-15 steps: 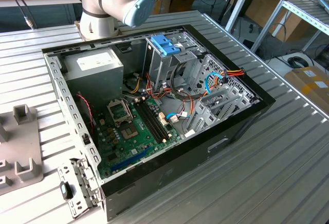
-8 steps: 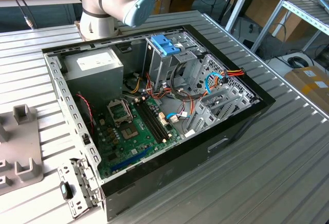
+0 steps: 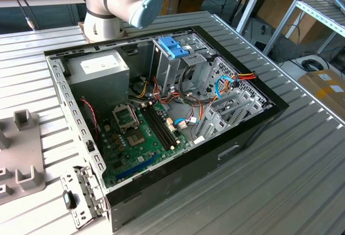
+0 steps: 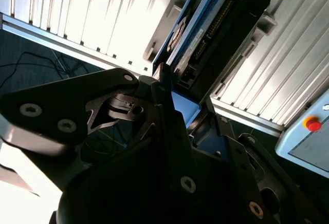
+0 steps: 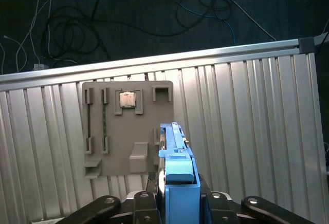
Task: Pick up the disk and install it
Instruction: 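Pick up the disk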
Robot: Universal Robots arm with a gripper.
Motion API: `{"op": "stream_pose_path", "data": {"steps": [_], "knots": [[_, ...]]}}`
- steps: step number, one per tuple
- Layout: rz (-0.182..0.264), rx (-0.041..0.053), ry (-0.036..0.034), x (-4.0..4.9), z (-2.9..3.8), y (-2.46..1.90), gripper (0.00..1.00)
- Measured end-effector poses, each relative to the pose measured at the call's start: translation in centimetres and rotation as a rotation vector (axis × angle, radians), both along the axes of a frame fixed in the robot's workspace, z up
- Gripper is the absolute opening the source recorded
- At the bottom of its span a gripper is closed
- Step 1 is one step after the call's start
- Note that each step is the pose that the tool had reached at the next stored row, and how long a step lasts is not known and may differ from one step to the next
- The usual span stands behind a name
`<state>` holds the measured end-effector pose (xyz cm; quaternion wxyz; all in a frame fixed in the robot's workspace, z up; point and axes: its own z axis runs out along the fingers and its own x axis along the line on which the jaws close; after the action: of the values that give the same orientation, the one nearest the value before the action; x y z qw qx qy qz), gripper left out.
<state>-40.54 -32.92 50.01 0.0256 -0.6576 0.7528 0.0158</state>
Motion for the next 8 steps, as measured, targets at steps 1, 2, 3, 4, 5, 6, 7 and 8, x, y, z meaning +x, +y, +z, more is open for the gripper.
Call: {"op": "stream_pose_path", "data": {"steps": [1, 2, 3, 4, 5, 6, 7, 8], "knots": [[0.0, -0.0001, 0.0001, 0.05, 0.0, 0.0, 0.37], [0.0, 0.0, 0.0, 0.12, 0.0, 0.0, 0.37], [0.0, 0.0, 0.0, 0.19, 0.0, 0.0, 0.37], [0.0, 0.0, 0.0, 0.25, 0.0, 0.0, 0.37], [0.0, 0.0, -0.0001, 0.32, 0.0, 0.0, 0.37], [0.0, 0.0, -0.0001, 0.37, 0.0, 0.0, 0.37], [0.0, 0.0, 0.0, 0.43, 0.0, 0.0, 0.37], [0.0, 0.0, 0.0, 0.56, 0.0, 0.0, 0.37]]}}
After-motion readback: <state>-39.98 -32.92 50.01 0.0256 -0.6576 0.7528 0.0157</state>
